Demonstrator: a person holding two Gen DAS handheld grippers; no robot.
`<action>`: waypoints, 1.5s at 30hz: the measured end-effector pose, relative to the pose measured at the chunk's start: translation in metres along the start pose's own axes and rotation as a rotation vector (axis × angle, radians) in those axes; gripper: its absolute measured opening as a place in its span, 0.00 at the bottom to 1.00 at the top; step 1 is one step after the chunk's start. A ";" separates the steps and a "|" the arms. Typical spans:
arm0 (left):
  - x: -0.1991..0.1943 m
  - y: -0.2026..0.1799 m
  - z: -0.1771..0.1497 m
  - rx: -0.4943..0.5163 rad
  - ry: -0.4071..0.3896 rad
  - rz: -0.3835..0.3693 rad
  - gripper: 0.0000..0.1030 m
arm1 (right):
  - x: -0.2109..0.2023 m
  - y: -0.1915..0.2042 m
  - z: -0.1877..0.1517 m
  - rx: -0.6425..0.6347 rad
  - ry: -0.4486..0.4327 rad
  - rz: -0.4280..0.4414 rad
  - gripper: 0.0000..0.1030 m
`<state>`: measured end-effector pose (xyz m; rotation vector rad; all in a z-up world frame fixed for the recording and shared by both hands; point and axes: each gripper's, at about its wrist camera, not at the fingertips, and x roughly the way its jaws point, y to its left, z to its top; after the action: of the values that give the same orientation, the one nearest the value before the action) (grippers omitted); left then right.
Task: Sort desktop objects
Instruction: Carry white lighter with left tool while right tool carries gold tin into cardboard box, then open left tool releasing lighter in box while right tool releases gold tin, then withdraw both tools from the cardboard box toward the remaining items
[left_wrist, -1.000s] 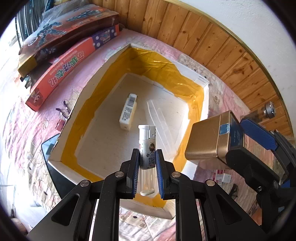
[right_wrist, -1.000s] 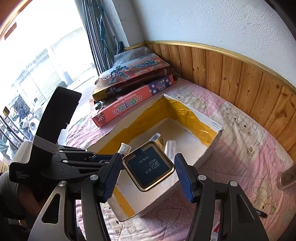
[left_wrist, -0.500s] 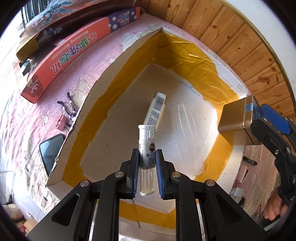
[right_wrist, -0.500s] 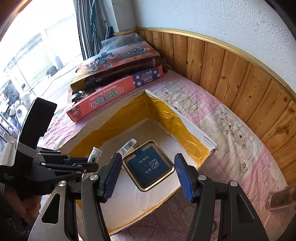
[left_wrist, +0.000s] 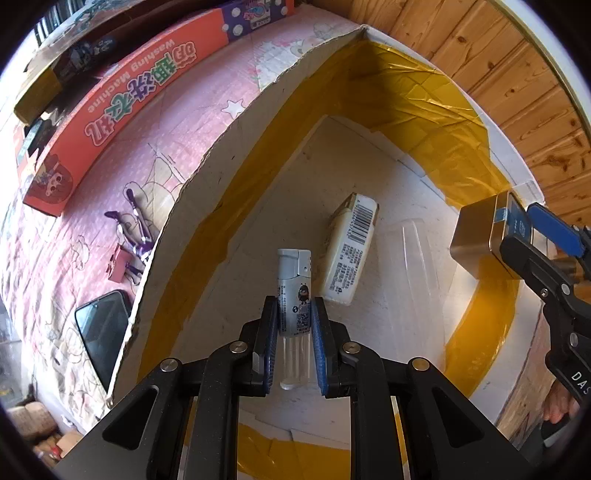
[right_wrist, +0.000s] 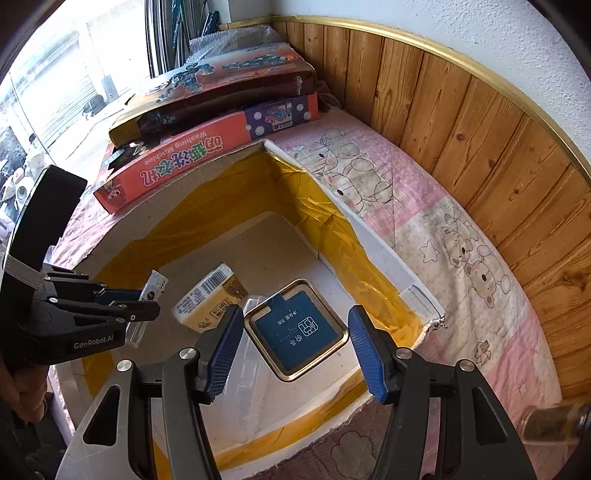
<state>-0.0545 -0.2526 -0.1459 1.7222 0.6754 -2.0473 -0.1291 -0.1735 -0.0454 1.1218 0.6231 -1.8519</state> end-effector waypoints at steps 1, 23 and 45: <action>0.002 0.000 0.002 0.002 0.003 0.002 0.17 | 0.004 -0.001 0.002 -0.004 0.009 -0.004 0.58; 0.002 0.012 -0.003 0.008 0.020 0.006 0.25 | 0.021 -0.024 0.003 0.061 0.066 -0.028 0.62; -0.068 0.009 -0.064 0.068 -0.075 -0.012 0.28 | -0.074 -0.013 -0.055 0.289 -0.062 0.029 0.66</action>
<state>0.0137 -0.2236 -0.0885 1.6722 0.6000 -2.1549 -0.0988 -0.0953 -0.0063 1.2451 0.3073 -1.9874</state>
